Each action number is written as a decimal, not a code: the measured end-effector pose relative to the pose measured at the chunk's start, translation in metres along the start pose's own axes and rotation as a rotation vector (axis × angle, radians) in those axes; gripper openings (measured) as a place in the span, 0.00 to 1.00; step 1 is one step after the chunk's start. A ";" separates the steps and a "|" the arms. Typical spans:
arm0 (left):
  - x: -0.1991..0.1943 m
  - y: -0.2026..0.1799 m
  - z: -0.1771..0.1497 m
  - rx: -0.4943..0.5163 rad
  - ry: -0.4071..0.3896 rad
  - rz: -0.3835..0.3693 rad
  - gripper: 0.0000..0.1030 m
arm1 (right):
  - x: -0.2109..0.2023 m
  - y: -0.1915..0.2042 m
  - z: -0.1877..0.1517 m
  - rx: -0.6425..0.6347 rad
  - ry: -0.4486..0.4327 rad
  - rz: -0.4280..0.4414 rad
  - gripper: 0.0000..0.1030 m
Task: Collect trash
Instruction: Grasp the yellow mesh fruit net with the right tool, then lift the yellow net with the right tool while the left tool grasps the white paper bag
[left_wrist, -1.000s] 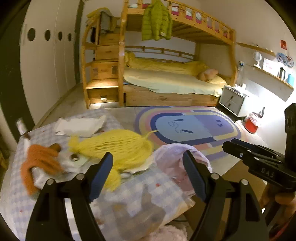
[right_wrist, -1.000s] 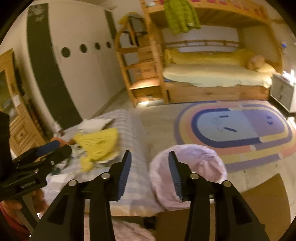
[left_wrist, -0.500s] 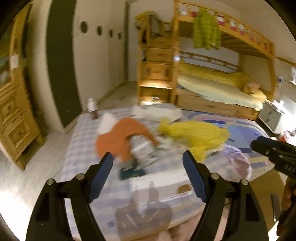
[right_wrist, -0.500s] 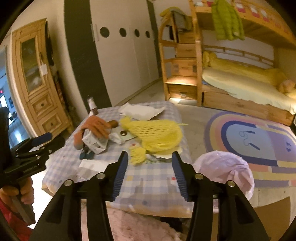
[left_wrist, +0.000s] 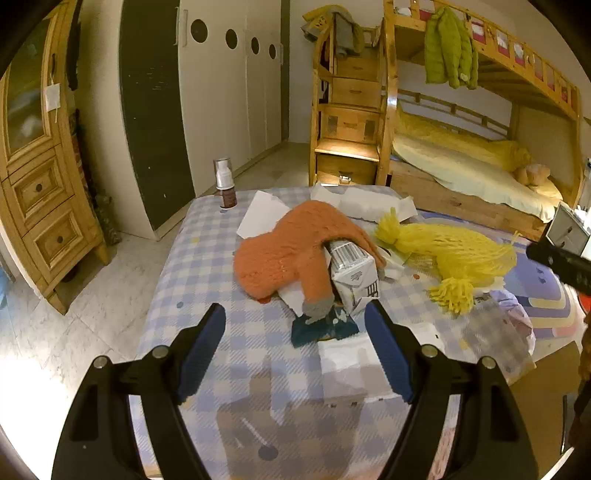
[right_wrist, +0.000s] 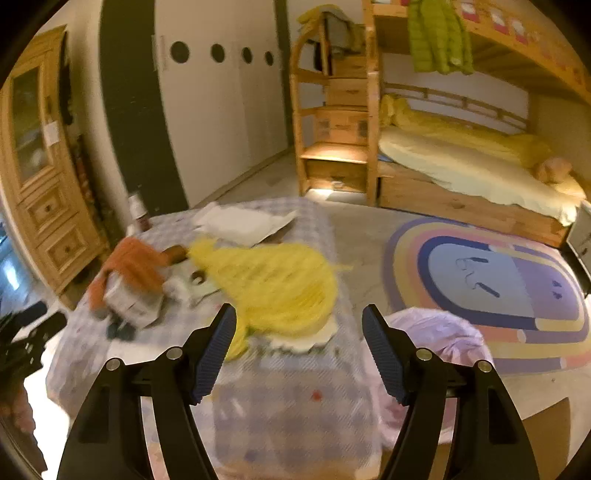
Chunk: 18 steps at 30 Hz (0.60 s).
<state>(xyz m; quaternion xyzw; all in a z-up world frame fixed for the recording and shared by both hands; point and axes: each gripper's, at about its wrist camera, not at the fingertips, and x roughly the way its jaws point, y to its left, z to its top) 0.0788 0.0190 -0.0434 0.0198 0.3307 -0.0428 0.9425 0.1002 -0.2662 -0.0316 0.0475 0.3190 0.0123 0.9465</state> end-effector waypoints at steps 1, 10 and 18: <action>0.003 -0.002 0.002 0.005 0.002 0.000 0.73 | 0.007 -0.002 0.005 0.003 -0.002 -0.009 0.68; 0.019 -0.015 0.006 0.036 0.027 0.008 0.73 | 0.067 -0.020 0.010 0.075 0.137 0.028 0.62; 0.024 -0.015 -0.002 0.048 0.062 0.009 0.73 | 0.083 -0.029 -0.005 0.197 0.204 0.132 0.28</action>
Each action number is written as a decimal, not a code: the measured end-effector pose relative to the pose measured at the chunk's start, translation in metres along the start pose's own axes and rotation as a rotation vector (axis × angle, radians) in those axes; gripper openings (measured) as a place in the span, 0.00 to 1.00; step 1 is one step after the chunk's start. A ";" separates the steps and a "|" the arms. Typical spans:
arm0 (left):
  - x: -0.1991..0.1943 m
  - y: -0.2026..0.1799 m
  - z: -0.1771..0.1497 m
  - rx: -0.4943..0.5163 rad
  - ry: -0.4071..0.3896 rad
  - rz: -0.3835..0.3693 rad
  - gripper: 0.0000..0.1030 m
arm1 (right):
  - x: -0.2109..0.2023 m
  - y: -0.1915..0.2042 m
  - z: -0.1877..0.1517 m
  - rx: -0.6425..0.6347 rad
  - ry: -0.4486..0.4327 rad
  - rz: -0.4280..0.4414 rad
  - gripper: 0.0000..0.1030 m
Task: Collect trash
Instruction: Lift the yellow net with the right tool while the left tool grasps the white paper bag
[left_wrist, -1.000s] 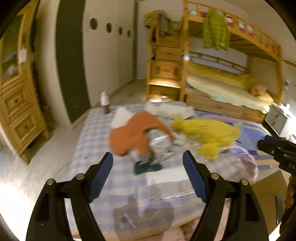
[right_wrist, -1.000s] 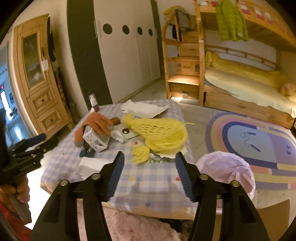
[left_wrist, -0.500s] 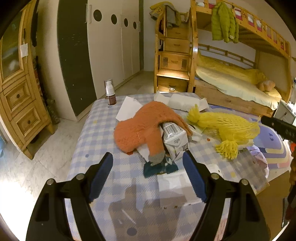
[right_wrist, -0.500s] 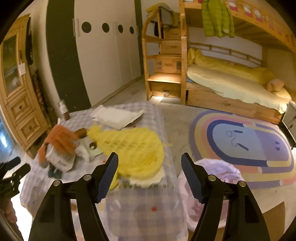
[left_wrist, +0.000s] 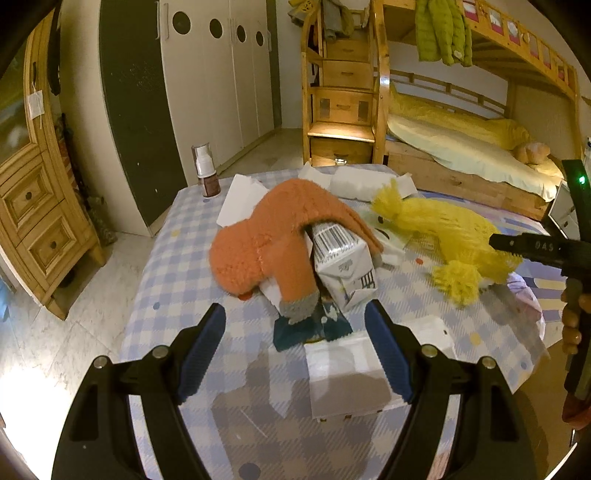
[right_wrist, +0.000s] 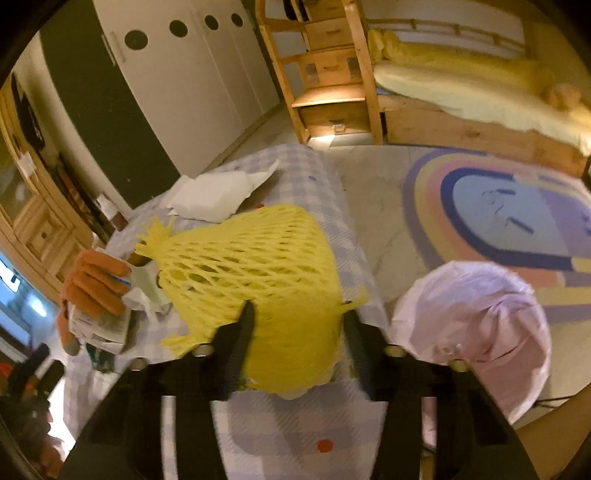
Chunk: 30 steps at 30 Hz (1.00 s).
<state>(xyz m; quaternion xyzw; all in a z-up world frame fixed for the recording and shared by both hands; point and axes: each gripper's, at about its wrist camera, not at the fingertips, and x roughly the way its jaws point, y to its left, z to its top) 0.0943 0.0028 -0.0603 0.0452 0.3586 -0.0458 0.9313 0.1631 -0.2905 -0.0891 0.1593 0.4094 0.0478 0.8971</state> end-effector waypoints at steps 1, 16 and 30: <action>-0.001 0.001 0.000 -0.003 0.001 0.000 0.73 | -0.004 0.002 0.000 -0.002 -0.011 0.009 0.21; -0.011 0.002 -0.036 0.036 0.069 -0.079 0.74 | -0.107 0.053 -0.014 -0.213 -0.249 -0.111 0.08; 0.023 -0.022 -0.044 0.079 0.144 -0.157 0.47 | -0.125 0.054 -0.042 -0.251 -0.226 -0.118 0.08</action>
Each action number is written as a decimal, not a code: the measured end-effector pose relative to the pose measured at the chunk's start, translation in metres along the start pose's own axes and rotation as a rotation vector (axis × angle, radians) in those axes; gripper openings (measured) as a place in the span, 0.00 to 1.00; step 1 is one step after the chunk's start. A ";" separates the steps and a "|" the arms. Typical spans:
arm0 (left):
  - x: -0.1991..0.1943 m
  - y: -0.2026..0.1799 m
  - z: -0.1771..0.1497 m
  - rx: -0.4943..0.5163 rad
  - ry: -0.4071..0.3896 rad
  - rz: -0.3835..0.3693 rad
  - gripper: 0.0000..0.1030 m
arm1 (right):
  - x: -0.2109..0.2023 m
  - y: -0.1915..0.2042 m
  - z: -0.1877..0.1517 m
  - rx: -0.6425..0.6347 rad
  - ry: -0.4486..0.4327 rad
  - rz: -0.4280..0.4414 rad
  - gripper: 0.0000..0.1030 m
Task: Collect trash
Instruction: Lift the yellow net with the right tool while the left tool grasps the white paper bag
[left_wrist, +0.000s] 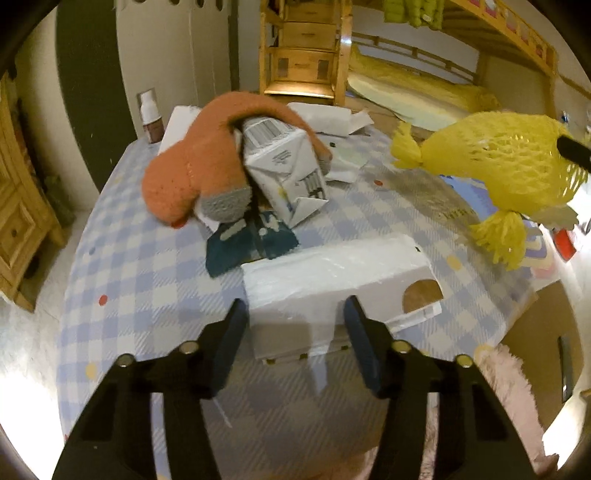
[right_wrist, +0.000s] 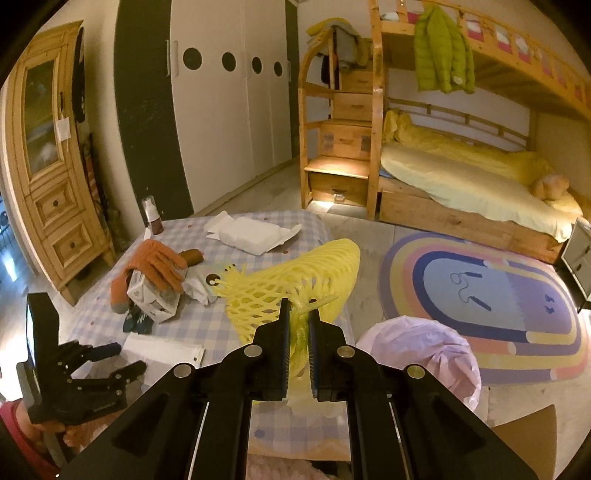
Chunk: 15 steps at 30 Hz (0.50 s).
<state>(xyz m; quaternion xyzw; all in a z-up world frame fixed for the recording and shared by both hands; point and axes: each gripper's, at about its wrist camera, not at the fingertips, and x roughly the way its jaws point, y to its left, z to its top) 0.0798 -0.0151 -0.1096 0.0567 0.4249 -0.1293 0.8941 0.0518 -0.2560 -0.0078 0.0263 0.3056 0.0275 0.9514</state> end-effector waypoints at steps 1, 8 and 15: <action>0.000 -0.002 -0.001 0.014 -0.004 0.000 0.42 | 0.000 0.001 -0.001 0.000 0.002 0.000 0.08; -0.002 -0.030 -0.002 0.117 0.000 0.023 0.06 | -0.004 -0.002 -0.007 0.002 0.002 -0.001 0.08; -0.049 -0.037 0.017 0.074 -0.137 -0.039 0.03 | -0.036 -0.026 -0.001 0.018 -0.073 -0.079 0.08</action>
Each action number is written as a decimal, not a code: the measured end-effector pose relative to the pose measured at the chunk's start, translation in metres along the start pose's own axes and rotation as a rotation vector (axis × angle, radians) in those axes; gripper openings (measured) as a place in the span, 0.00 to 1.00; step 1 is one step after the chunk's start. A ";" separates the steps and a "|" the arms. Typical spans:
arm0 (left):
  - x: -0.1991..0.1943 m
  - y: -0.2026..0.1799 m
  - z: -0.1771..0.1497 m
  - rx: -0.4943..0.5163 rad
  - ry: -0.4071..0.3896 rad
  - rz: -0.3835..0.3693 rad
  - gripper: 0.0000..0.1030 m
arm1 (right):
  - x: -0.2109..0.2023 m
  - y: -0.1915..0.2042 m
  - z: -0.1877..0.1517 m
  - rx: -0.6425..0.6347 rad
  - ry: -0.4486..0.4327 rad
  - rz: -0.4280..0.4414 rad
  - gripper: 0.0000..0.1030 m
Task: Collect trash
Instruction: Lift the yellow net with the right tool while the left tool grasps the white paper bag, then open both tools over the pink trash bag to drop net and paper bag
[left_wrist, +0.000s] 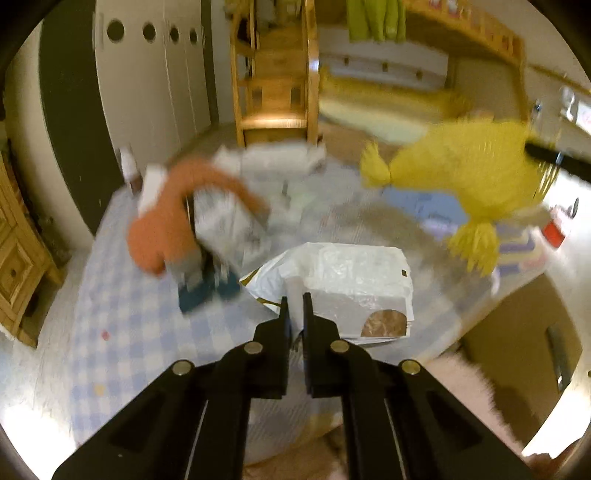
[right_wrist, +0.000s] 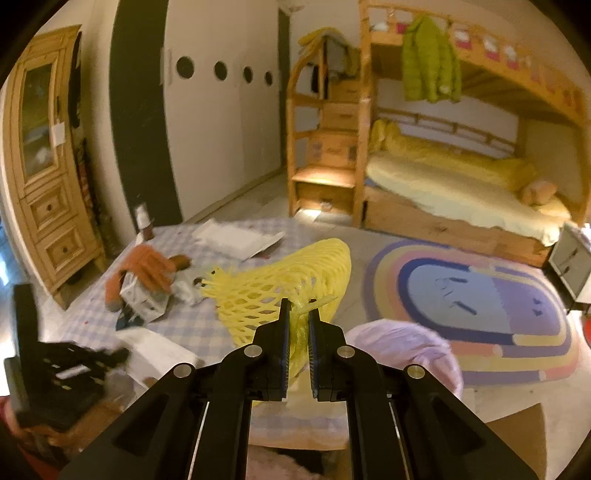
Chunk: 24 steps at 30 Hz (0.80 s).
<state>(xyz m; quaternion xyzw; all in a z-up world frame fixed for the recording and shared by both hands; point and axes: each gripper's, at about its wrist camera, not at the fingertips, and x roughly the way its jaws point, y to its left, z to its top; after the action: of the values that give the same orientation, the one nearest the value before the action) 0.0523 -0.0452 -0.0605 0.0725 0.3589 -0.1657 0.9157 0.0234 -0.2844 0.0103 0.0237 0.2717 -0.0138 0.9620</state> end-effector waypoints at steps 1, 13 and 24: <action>-0.009 -0.002 0.008 0.000 -0.033 -0.007 0.03 | -0.003 -0.005 0.001 0.005 -0.006 -0.009 0.08; -0.014 -0.066 0.060 0.066 -0.129 -0.040 0.04 | -0.003 -0.072 -0.020 0.047 0.052 -0.228 0.09; 0.018 -0.116 0.081 0.103 -0.110 -0.118 0.04 | 0.054 -0.123 -0.032 0.130 0.133 -0.232 0.13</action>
<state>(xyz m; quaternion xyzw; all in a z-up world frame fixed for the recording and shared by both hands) 0.0747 -0.1788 -0.0149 0.0890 0.3026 -0.2415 0.9177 0.0476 -0.4060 -0.0496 0.0553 0.3345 -0.1411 0.9301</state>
